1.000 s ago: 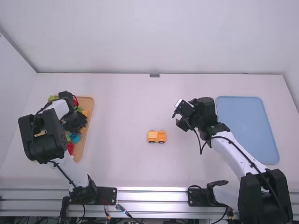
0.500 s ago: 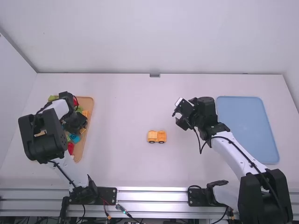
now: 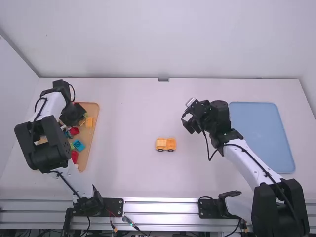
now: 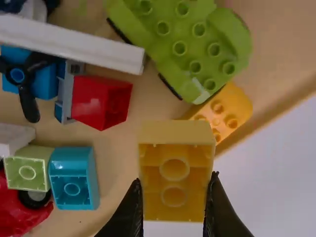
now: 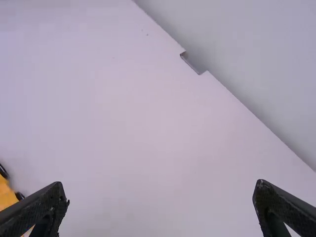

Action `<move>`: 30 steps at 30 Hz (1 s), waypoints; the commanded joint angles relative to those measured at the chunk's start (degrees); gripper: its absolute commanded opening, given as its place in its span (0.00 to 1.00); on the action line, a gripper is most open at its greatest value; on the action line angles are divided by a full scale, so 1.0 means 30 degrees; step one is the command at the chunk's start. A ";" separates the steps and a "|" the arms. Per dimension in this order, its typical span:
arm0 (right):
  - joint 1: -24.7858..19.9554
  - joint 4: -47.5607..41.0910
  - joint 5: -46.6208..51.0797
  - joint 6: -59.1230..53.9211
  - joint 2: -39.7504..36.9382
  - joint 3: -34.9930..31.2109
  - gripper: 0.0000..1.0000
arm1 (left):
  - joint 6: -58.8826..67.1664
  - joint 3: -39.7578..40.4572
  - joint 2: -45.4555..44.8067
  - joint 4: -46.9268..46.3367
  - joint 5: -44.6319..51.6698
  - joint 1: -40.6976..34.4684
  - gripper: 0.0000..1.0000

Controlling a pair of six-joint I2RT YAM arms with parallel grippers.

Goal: Assemble lego blocks to make yellow taxi

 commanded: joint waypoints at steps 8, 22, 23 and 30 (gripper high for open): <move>-0.0699 0.5282 -0.4444 0.7752 0.0867 -0.0051 0.99 | 0.8910 -0.0605 -0.2565 0.1741 1.0069 -0.0401 0.02; -0.2397 1.3952 -1.3894 1.5329 0.6943 0.0393 0.99 | 1.0273 -1.1373 -1.0433 1.4892 1.4746 -0.6849 0.02; -0.2375 1.4389 -1.5205 1.5351 0.7351 0.0678 0.99 | 1.0666 -1.1868 -1.0469 1.5744 1.5664 -0.7417 0.02; -0.1515 1.4943 -2.1318 1.5803 0.9734 0.3344 0.99 | 1.2568 -1.2815 -0.9449 1.8651 2.1128 -0.9515 0.02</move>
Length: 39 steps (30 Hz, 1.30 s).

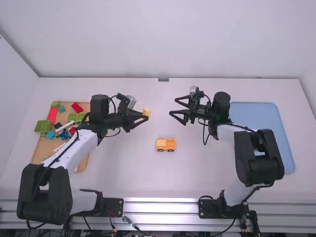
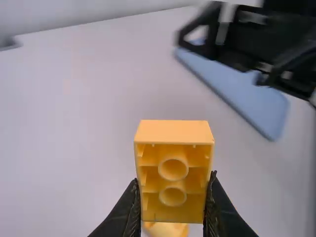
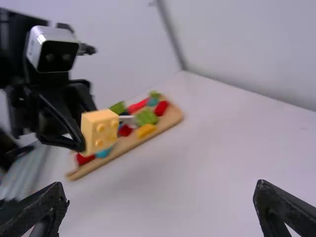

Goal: Assemble lego blocks to make yellow taxi

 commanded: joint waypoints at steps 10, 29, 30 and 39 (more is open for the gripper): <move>0.1800 -0.0284 -0.3767 0.0954 0.1698 0.2346 0.99 | 0.1056 -0.0044 0.2856 0.4911 0.6033 -0.1341 0.02; 0.2266 0.0372 -0.4466 0.0750 0.1690 0.2426 0.55 | -0.0029 -0.0044 0.3738 0.7322 0.6237 -0.1559 0.02; 0.2288 0.0364 -0.4473 0.0750 0.1690 0.2426 0.53 | -0.0029 -0.0044 0.3738 0.7329 0.6244 -0.1537 0.02; 0.2273 0.0372 -0.4481 0.0750 0.1690 0.2426 0.30 | -0.0036 -0.0044 0.3738 0.7045 0.5778 -0.1566 0.02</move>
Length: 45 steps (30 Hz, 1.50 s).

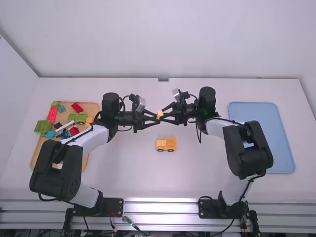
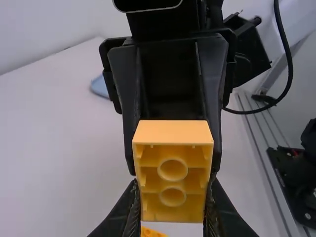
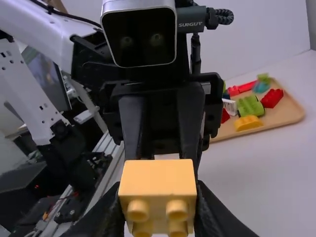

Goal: Assemble lego blocks to make yellow taxi

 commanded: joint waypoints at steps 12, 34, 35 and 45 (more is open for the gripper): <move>0.0051 0.0350 0.0211 -0.0124 0.0124 0.0459 0.14 | 0.0160 -0.0044 0.0117 0.0073 -0.0481 -0.0299 0.99; -0.0503 -2.3984 2.3554 -1.2269 -0.2936 0.4386 0.00 | 0.1392 0.0131 0.0109 -0.1647 -0.7919 0.0379 0.99; -0.0503 -2.3984 2.3554 -1.2269 -0.2936 0.4386 0.00 | 0.1392 0.0131 0.0109 -0.1647 -0.7919 0.0379 0.99; 0.1989 -3.3995 2.8560 -2.0021 -0.2885 0.6178 0.00 | 0.7169 0.3920 0.0109 -0.9566 -0.7883 0.1326 0.99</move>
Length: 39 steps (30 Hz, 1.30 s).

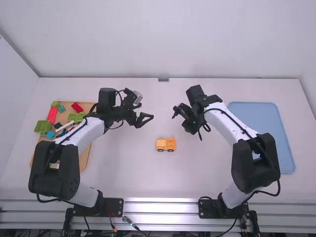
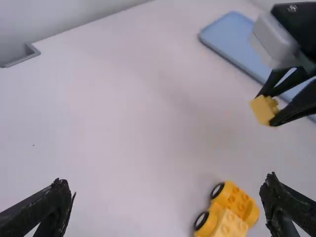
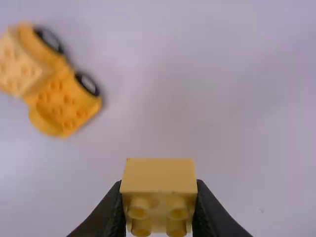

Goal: Assemble lego blocks to make yellow taxi

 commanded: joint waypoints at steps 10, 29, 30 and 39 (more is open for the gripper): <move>0.0437 0.2055 0.1282 -0.5938 -0.0197 -0.3883 0.00 | 0.6244 0.1851 0.0102 -0.2965 -0.0794 0.0066 0.99; 0.1683 0.3016 0.1311 -0.6521 0.3461 -0.3060 0.00 | 0.6251 0.1836 0.0102 -0.3133 -0.0794 0.0066 0.99; 0.1683 0.2863 0.1290 -0.6521 0.3599 -0.2863 0.00 | 0.6251 0.1836 0.0102 -0.3147 -0.0794 0.0066 0.99; 0.1537 0.2244 0.0947 -0.6528 0.4124 -0.2076 0.99 | 0.6280 0.1836 0.0102 -0.3300 -0.0852 0.0066 0.99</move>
